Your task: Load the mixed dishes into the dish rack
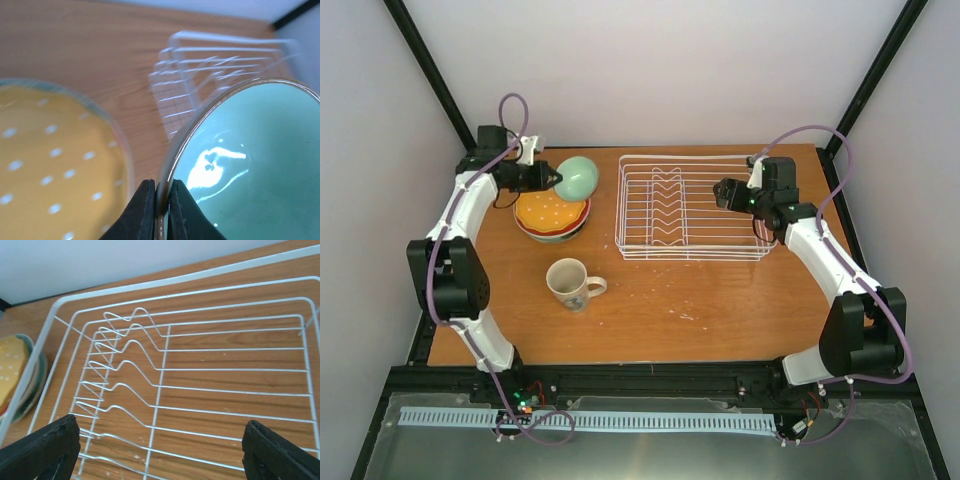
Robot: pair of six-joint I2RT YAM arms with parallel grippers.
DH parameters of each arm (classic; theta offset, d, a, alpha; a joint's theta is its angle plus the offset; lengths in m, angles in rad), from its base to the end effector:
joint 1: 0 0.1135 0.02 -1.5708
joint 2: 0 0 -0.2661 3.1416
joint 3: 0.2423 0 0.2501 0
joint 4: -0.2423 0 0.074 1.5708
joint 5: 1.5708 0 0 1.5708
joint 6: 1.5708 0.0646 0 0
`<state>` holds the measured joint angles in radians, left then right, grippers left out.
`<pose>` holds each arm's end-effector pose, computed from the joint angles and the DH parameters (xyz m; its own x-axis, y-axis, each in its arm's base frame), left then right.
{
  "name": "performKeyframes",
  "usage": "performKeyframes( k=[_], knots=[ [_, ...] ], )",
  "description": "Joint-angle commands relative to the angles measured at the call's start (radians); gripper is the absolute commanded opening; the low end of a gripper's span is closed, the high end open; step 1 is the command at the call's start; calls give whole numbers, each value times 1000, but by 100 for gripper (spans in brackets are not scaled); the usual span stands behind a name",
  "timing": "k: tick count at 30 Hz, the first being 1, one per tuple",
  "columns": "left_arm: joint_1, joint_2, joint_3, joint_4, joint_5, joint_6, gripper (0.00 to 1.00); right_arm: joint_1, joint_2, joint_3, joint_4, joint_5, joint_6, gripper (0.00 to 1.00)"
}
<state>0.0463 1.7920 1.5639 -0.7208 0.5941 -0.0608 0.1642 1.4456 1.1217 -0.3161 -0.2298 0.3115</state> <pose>0.4040 -0.0175 0.2730 -0.8279 -0.0888 -0.5539 0.2376 0.8390 -0.4895 0.3388 0.0710 0.2754 -0.6648 0.1924 -0.7218 -0.1425 0.9159 0.3753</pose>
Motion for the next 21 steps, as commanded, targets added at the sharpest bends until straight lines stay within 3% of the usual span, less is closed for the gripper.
performKeyframes(
  k=[1, 5, 9, 13, 17, 21],
  knots=[
    [1, -102, 40, 140, 394, -25, 1, -1, -49, -27, 103, -93, 19, 89],
    [-22, -155, -97, 394, 656, -176, 1, -8, -51, -68, 240, -382, 78, 91],
    [-80, -140, -118, 467, 707, -210, 0, -8, -12, -148, 519, -692, 241, 92],
    [-146, -118, -141, 630, 777, -305, 1, 1, 60, -215, 832, -892, 470, 93],
    [-212, -84, -126, 717, 818, -370, 1, 24, 144, -287, 1311, -965, 808, 94],
    [-245, -78, -168, 917, 859, -523, 1, 27, 334, -302, 1978, -961, 1328, 95]
  ],
)
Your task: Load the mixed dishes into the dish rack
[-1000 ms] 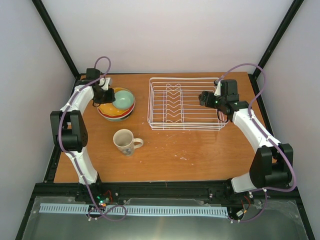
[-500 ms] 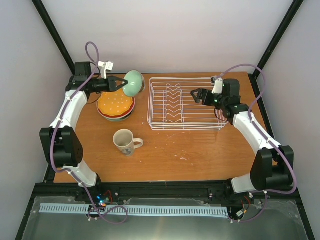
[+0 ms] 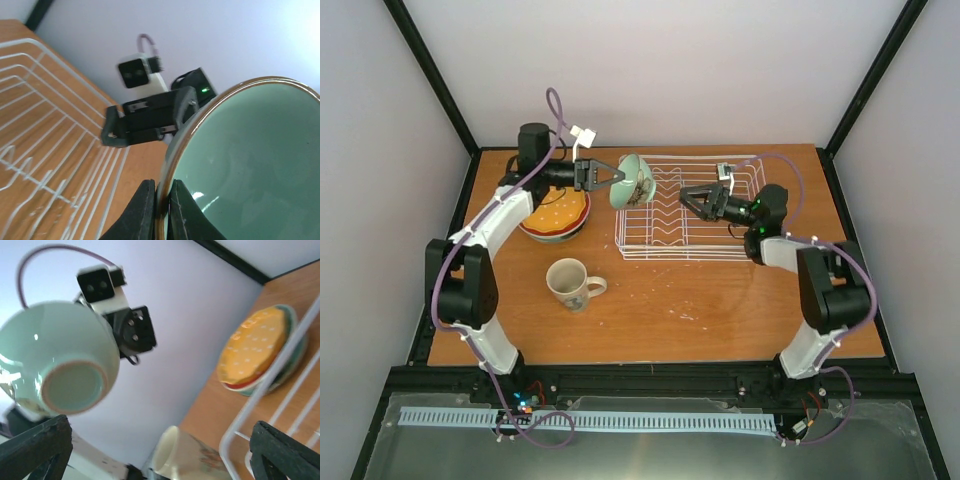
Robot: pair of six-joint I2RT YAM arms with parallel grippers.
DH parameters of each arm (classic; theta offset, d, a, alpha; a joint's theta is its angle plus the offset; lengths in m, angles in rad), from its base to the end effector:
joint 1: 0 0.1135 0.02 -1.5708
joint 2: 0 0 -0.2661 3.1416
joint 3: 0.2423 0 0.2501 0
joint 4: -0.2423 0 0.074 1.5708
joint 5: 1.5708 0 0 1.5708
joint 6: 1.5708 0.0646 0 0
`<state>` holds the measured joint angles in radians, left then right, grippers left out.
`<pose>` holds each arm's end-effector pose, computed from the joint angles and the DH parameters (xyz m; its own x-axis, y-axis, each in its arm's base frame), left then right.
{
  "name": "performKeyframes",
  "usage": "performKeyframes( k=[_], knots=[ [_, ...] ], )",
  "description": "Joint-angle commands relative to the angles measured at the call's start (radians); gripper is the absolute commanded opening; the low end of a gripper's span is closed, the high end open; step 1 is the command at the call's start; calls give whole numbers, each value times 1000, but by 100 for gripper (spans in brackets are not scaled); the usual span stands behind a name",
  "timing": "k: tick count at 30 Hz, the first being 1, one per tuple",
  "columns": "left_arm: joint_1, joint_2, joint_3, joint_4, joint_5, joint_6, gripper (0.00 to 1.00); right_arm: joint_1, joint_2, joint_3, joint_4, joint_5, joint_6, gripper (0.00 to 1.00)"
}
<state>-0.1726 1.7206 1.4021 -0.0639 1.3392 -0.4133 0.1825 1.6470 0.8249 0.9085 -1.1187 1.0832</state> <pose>0.3749 -0.1292 0.3244 -0.7098 0.0302 -0.7038 0.7031 0.0908 -0.7052 0.3349 0.1209 0.2506 -0.8089 0.2432 -0.5353 -0.5250 0.1112 0.8438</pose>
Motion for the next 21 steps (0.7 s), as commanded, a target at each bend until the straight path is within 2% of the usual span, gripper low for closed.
performKeyframes(
  k=[1, 21],
  knots=[
    [-32, -2, -9, 283, 118, -188, 1, 18, 154, 6, 768, -73, 579, 94],
    [-81, 69, -80, 560, 142, -379, 1, 146, 145, 114, 770, -59, 617, 93]
  ],
)
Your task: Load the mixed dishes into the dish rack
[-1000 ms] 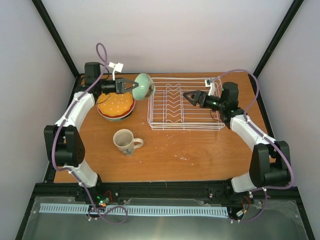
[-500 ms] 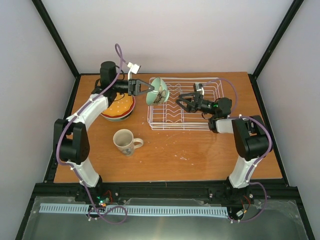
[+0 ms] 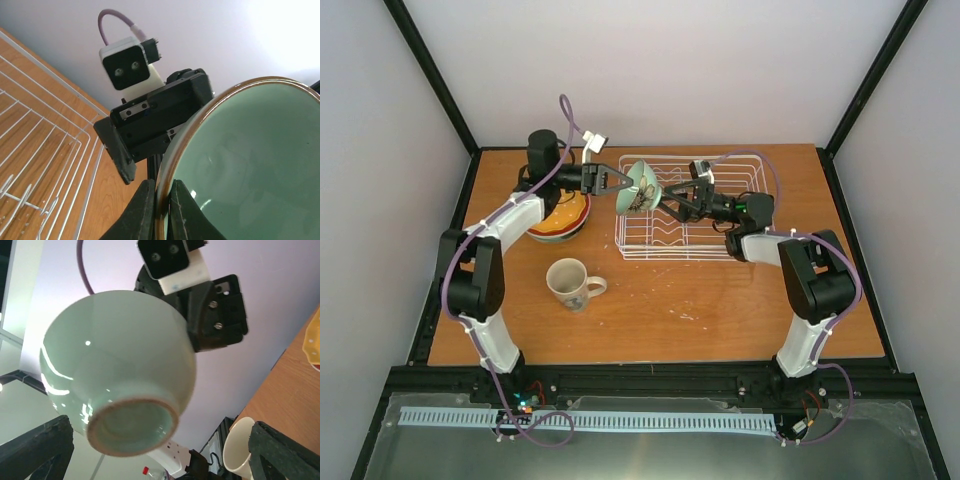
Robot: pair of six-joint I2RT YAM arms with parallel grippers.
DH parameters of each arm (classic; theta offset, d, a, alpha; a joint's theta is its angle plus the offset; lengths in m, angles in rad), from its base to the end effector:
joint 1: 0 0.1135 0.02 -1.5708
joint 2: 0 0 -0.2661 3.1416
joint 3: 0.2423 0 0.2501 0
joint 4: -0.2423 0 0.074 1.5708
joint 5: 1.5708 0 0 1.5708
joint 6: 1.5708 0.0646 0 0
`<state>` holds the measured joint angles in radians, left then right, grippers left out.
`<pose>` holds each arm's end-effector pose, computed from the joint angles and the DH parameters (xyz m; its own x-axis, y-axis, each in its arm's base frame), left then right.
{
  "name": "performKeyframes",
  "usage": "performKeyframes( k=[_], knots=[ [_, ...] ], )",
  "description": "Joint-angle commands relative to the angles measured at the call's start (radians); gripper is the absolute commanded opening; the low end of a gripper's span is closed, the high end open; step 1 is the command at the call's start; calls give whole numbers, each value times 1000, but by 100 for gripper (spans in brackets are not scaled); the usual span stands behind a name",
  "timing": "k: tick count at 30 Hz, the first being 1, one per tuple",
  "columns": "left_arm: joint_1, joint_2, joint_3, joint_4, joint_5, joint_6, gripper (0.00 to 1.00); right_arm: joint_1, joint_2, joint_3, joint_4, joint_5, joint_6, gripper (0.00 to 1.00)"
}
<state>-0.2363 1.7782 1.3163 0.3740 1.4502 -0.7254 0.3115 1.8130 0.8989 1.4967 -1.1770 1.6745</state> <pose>0.3742 -0.1561 0.3122 -0.7204 0.0914 -0.6875 0.6838 -0.0721 -0.7261 0.3264 0.1678 0.2705 -0.9012 0.1108 -0.4189 -0.4327 -0.1811 0.8831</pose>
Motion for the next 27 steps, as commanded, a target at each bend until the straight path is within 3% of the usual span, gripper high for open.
performKeyframes(
  k=[1, 8, 18, 27],
  knots=[
    [-20, 18, 7, 125, 32, -70, 1, 22, -20, 49, 181, -1, 28, 93],
    [-24, 49, 21, 173, 32, -106, 1, 39, -16, 64, 181, -7, 45, 91],
    [-24, 75, 55, 176, 35, -111, 1, 44, -9, 69, 181, -1, 51, 74],
    [-24, 119, 100, 180, 39, -118, 1, 55, -22, 51, 181, -4, 55, 73]
  ],
)
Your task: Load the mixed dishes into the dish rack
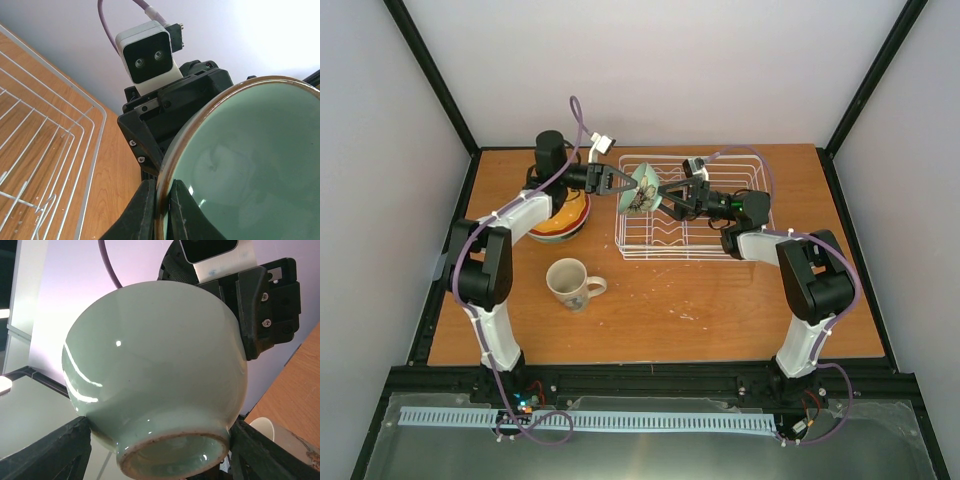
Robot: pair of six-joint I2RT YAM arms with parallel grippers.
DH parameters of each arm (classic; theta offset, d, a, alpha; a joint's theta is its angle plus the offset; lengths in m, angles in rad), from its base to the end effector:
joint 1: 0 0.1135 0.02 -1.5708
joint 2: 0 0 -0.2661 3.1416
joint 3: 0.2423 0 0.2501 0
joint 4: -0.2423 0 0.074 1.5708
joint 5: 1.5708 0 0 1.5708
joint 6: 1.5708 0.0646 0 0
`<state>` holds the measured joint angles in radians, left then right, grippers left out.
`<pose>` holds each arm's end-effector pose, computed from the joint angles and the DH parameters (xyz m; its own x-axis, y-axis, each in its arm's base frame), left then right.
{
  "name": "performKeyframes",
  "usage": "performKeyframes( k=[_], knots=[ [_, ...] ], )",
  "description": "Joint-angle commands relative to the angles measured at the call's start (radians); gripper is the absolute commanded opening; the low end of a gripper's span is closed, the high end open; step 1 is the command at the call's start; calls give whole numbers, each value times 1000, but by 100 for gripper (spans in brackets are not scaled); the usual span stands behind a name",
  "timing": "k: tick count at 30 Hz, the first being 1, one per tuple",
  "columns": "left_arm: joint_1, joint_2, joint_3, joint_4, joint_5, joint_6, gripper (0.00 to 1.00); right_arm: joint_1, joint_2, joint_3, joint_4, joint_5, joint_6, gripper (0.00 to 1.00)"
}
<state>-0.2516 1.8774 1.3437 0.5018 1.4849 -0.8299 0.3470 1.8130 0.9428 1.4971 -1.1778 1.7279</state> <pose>0.3901 -0.1667 0.2928 -0.7482 0.1270 -0.6512 0.6426 -0.1054 -0.7589 0.3241 0.1806 0.2828 -0.9098 0.0732 -0.4085 -0.4144 -0.2136 0.8847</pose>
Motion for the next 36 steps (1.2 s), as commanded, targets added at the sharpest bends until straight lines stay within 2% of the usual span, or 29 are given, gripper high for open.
performKeyframes(
  k=[1, 13, 21, 30, 36],
  knots=[
    [-10, 24, 78, 53, 5, -14, 1, 21, -25, 5, 181, -3, 1, 73],
    [-9, 93, 175, 39, 22, -25, 1, 37, -41, -5, 181, -5, -2, 76],
    [-9, 95, 174, 41, 23, -28, 1, 36, -34, 3, 181, 1, -8, 65],
    [-9, 101, 169, 42, 12, -28, 1, 36, -36, 15, 181, 5, 1, 57],
    [-9, 96, 161, 25, 3, -14, 1, 37, -28, 23, 181, 9, 8, 42]
  ],
)
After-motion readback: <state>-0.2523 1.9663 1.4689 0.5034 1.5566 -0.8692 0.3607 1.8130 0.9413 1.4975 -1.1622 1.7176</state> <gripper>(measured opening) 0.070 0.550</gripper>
